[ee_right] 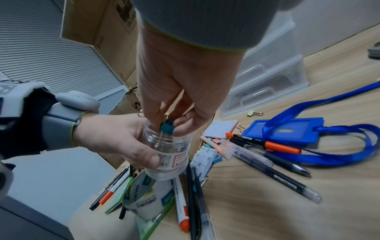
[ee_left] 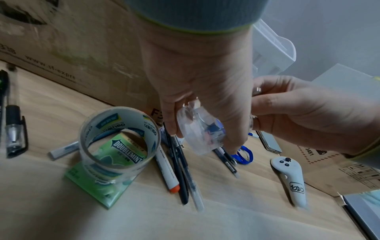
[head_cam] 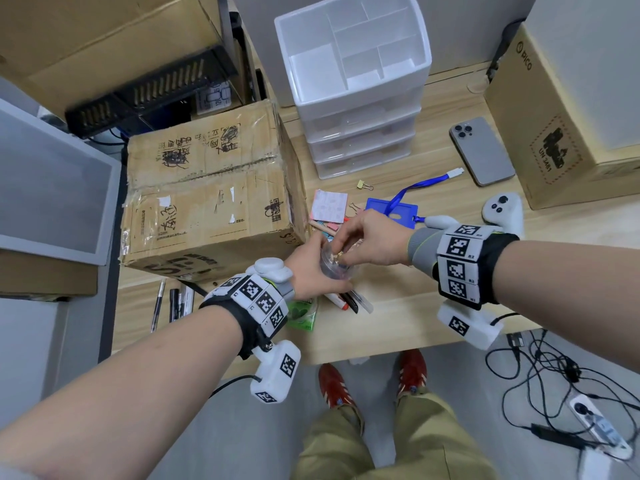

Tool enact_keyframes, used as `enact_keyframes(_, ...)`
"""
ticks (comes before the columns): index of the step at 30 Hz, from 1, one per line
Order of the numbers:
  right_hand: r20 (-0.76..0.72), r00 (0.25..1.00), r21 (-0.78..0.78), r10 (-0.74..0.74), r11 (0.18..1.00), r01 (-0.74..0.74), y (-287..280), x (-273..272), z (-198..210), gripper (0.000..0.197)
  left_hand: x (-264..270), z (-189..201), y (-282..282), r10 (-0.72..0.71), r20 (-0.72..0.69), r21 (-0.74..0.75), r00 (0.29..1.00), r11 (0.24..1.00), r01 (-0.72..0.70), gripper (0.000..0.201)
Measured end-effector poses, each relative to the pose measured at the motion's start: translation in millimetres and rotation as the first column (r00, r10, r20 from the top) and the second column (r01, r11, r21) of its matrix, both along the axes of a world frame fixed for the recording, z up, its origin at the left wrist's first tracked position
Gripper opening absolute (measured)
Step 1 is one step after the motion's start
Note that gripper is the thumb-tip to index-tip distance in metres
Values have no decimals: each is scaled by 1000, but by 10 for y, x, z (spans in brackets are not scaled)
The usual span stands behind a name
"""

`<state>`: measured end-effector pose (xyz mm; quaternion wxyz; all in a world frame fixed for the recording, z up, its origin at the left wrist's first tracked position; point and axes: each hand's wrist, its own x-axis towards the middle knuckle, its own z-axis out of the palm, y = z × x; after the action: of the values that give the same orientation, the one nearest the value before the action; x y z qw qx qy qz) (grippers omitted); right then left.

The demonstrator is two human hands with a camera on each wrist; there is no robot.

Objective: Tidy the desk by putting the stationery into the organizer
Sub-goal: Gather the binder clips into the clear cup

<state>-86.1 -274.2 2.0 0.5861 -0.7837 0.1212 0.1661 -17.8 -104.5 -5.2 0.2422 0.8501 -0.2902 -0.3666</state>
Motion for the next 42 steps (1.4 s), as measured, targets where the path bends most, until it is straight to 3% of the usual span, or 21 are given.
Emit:
enact_keyframes(6, -52, 998, 87, 22, 996, -17, 57, -8, 96, 25, -18, 33, 80, -30, -17, -21, 999, 999, 30, 72)
enact_keyframes(13, -6, 979, 55, -204, 977, 204, 21, 117, 34, 19, 18, 50, 188, -29, 4, -41, 1000, 999, 29, 71)
enact_keyframes(15, 1, 967, -19, -253, 967, 253, -27, 156, -90, 18, 19, 70, 247, -29, 8, -59, 1000, 998, 30, 68)
enact_keyframes(19, -106, 994, -307, -31, 952, -3, -90, 147, -398, 16, -17, 100, 329, 1, 14, -99, 1000, 995, 0, 65)
enact_keyframes(21, -186, 979, -386, 87, 909, -154, -21, 95, -533, 17, -32, 104, 376, 2, 48, -101, 999, 995, 3, 65)
enact_keyframes(24, -240, 955, -458, 173, 847, -268, 129, 3, -706, 22, -24, 89, 455, 3, 90, -91, 996, 996, 5, 64)
enact_keyframes(37, -114, 973, -579, 202, 782, -231, 350, 42, -962, 25, 5, 30, 705, 78, 122, -103, 990, 993, -65, 65)
enact_keyframes(42, -115, 963, -628, 244, 733, -261, 392, 43, -1015, 16, 0, 28, 729, 74, 101, -110, 992, 992, -63, 68)
